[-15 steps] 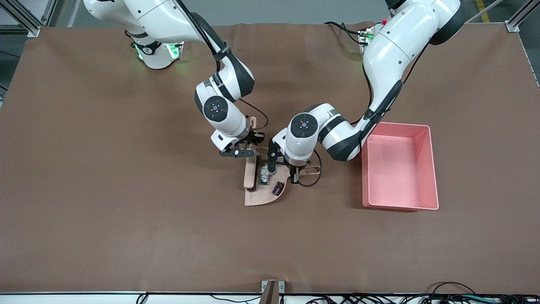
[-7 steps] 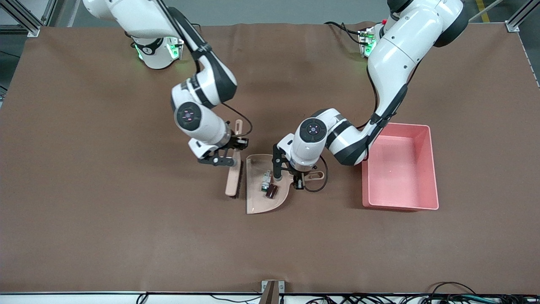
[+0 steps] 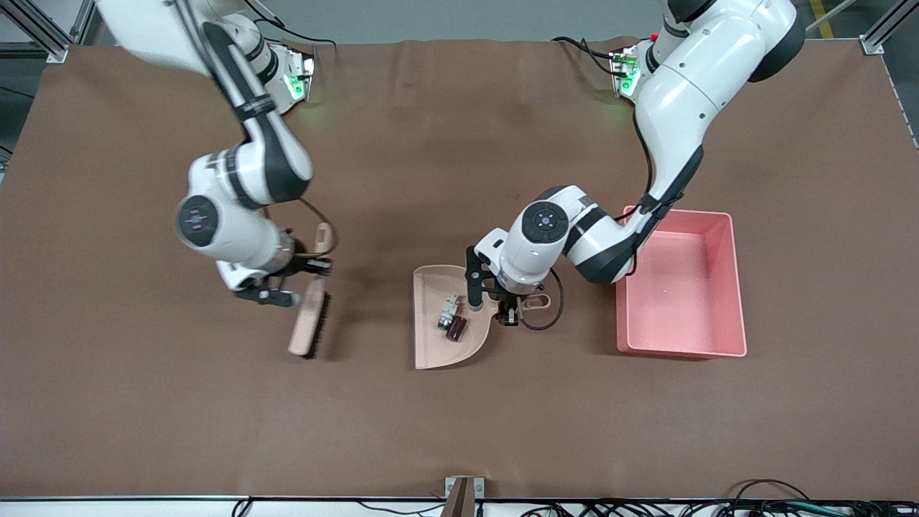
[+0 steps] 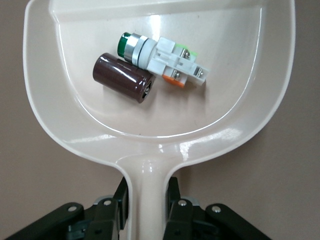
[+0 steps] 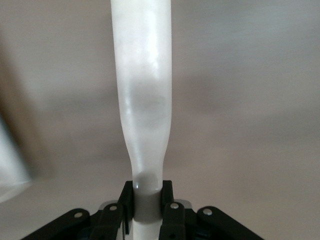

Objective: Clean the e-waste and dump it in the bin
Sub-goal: 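Lift the dustpan with the left gripper while the right gripper withdraws the brush, then carry the dustpan over the pink bin with the left gripper, then tilt the dustpan with the left gripper to dump parts into the bin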

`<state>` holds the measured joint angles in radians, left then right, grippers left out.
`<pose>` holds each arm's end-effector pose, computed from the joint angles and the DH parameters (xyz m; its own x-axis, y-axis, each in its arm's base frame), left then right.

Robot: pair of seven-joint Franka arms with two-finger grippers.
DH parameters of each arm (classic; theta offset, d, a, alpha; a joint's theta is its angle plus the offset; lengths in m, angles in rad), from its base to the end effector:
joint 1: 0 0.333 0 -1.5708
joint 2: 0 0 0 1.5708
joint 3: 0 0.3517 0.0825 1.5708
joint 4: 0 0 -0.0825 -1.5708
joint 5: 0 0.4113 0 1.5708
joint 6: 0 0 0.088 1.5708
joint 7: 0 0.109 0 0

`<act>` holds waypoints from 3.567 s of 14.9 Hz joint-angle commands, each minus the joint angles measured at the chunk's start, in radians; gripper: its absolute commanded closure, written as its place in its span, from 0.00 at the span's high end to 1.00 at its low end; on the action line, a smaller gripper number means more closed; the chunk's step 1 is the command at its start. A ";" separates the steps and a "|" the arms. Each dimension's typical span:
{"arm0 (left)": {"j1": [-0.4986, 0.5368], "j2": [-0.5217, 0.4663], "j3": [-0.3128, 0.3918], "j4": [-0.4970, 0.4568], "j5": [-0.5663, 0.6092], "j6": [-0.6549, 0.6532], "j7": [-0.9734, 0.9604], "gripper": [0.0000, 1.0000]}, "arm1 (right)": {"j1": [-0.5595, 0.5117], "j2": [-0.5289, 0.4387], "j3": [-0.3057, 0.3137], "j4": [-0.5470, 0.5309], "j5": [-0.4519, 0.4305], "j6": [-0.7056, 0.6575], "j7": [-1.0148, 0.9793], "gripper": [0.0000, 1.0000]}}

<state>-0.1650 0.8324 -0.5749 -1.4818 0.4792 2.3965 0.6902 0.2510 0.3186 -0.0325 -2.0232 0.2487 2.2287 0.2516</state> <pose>0.6408 -0.4475 0.2630 0.0088 -0.9813 0.1923 -0.9909 -0.0343 -0.1299 0.6003 0.1421 0.2962 0.9700 -0.1813 -0.1622 -0.2032 -0.9704 -0.1304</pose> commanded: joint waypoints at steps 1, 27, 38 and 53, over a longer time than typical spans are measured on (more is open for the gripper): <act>0.116 -0.027 -0.113 -0.011 0.009 -0.014 0.026 0.04 | -0.085 -0.105 0.017 -0.152 -0.099 0.038 -0.087 0.00; 0.924 -0.337 -0.562 -0.167 0.029 -0.488 0.376 0.04 | -0.351 -0.072 0.005 0.131 -0.200 -0.201 -0.244 1.00; 0.863 -0.446 -0.324 -0.153 -0.023 -0.528 0.681 0.03 | -0.340 -0.050 0.016 0.649 -0.209 -0.717 -0.249 1.00; 0.504 -0.659 0.211 -0.337 -0.131 -0.452 0.974 0.01 | -0.303 -0.351 0.013 0.483 -0.230 -0.762 -0.249 1.00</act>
<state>0.3714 0.2284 -0.4060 -1.7621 0.3559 1.9136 1.6373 -0.0543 -0.0015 -0.0208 -1.4879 0.0363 1.4293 0.0079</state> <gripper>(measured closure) 0.665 0.000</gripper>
